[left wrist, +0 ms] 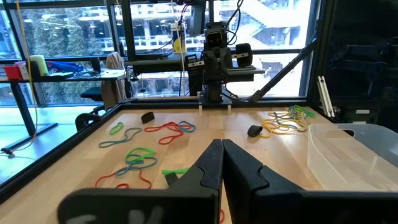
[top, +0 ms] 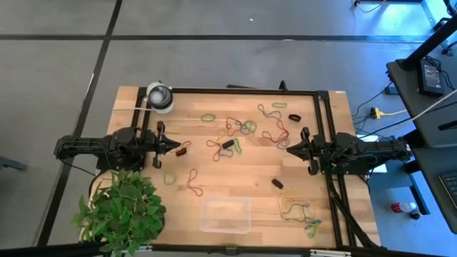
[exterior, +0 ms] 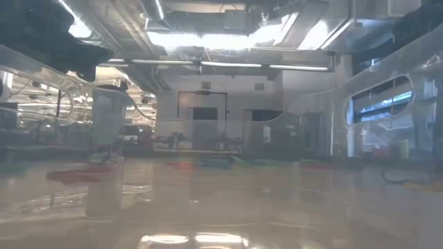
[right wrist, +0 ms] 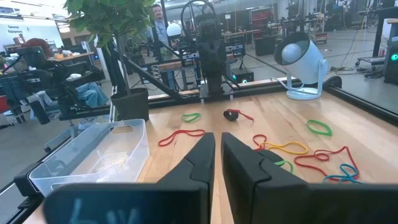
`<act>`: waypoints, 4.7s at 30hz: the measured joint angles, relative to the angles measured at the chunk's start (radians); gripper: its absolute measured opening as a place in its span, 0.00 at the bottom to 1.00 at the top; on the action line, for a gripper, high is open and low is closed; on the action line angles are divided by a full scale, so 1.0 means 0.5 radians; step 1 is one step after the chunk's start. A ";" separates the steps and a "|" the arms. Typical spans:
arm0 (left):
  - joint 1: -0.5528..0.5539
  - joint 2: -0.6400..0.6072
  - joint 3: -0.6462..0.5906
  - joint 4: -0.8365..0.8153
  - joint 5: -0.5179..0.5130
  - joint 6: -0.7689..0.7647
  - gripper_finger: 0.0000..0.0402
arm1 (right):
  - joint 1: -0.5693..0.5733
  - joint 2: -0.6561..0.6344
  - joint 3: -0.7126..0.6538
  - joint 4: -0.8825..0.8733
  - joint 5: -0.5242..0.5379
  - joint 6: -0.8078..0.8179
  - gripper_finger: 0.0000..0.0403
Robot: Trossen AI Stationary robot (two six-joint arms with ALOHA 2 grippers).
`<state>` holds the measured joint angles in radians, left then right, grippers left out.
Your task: Pick and place rubber bands into bin
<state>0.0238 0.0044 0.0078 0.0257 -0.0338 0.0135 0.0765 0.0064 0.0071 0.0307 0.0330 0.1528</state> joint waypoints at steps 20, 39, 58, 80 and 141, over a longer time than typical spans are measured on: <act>-0.001 -0.001 0.000 0.000 0.000 0.000 0.01 | 0.000 0.000 0.000 0.000 0.000 0.000 0.08; 0.000 0.000 0.000 0.000 0.000 0.000 0.01 | -0.002 0.007 0.000 0.097 0.020 -0.177 0.08; -0.001 0.000 0.001 0.000 0.000 0.000 0.01 | -0.003 1.592 1.311 -0.822 0.472 0.031 0.00; 0.000 0.000 0.000 0.000 0.000 0.000 0.01 | 0.521 2.842 1.968 -2.053 0.384 2.080 0.19; -0.001 0.000 0.001 0.000 0.000 0.000 0.01 | 0.854 3.466 1.997 -1.474 0.158 1.829 0.04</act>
<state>0.0235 0.0044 0.0082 0.0257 -0.0338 0.0135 0.5033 1.7394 1.0056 -0.7061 0.1118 1.0672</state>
